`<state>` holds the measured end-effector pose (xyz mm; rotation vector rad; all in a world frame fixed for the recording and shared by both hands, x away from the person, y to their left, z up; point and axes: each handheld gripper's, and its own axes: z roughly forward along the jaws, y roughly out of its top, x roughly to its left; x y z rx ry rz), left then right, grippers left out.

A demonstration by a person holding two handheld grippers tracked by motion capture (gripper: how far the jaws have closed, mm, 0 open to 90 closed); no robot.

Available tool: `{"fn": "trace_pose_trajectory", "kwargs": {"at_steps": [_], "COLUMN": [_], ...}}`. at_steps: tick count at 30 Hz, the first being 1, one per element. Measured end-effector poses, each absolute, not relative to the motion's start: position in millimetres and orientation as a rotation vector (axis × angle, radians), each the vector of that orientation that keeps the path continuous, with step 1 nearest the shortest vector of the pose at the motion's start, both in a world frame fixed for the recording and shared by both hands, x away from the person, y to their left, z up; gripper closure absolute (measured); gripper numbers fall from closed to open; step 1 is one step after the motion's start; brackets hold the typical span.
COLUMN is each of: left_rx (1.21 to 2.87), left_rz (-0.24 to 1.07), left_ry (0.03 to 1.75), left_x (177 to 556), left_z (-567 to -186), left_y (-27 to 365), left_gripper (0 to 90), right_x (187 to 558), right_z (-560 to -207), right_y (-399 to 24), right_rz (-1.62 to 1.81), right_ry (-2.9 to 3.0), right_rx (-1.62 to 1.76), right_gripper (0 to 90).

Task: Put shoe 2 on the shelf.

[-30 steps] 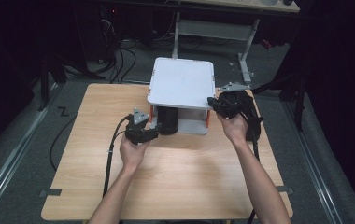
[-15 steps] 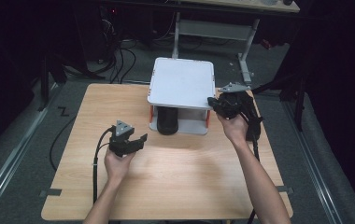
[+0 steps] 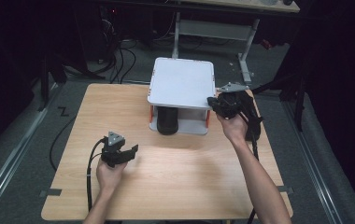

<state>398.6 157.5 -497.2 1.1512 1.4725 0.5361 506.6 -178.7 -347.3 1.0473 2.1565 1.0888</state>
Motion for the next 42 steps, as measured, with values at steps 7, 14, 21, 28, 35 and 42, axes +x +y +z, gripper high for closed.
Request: {"fn": "trace_pose_trajectory", "kwargs": {"at_steps": [7, 14, 21, 28, 35, 42], "left_rx": [1.172, 1.165, 1.215, 1.239, 1.239, 1.238], "left_rz": [0.552, 0.556, 0.587, 0.609, 0.608, 0.609], "left_ry": [1.536, 1.538, 1.526, 1.517, 1.517, 1.517], "left_x": [400, 399, 398, 397, 397, 397], "left_z": [-513, -514, -516, -517, -517, -517], "left_y": [164, 165, 160, 156, 156, 156], "left_gripper": [38.2, 36.9, 33.1, 30.9, 30.6, 30.5], "right_x": [509, 508, 496, 474, 458, 460], "right_z": [-347, -348, -343, -323, -316, -330], "right_y": [-182, -184, -193, -220, -265, -298], "right_rz": [1.111, 1.134, 1.160, 1.232, 1.234, 1.141], "right_ry": [2.147, 2.137, 2.137, 2.086, 2.009, 1.989], "right_rx": [1.077, 1.096, 1.068, 1.035, 1.076, 1.159], "right_gripper": [80.8, 72.0, 62.4, 59.8, 58.4, 57.5]}}
